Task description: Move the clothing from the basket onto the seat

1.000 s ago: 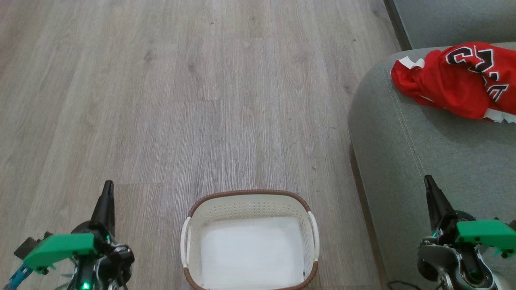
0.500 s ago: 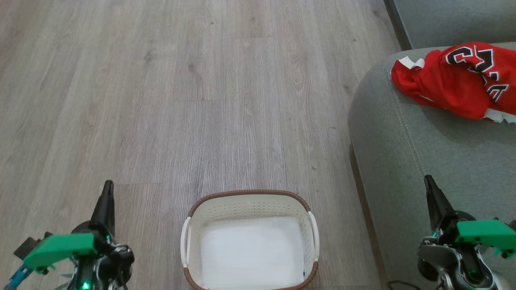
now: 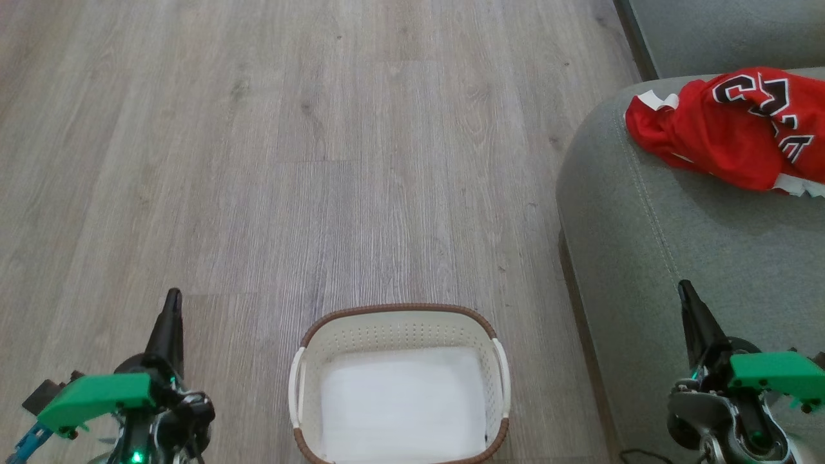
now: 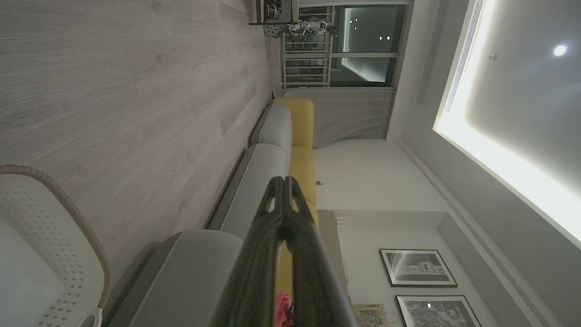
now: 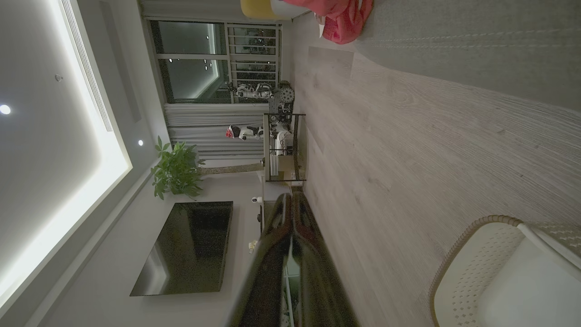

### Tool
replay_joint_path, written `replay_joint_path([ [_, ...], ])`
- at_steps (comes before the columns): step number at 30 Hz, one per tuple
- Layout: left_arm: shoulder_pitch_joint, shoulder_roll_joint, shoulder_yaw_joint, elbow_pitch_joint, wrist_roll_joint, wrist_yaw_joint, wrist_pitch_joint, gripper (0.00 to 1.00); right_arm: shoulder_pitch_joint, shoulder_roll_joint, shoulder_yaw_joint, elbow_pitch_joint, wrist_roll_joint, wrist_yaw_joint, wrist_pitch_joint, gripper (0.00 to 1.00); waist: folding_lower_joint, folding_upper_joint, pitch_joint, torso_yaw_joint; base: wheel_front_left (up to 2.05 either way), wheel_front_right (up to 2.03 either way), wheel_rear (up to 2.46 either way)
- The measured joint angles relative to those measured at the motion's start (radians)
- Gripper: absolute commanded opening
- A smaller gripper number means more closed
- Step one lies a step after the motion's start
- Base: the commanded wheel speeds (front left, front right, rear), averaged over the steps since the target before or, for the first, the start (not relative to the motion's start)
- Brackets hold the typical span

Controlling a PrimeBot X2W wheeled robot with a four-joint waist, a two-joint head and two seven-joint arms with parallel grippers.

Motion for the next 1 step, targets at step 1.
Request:
replay_joint_path([
  [1, 0.000, 0.000, 0.000, 0.000, 0.000, 0.000, 0.000, 0.00, 0.000, 0.000, 0.000, 0.000, 0.000, 0.000, 0.000, 0.00, 0.0000, 0.0000, 0.000, 0.000, 0.00, 0.00, 0.00],
])
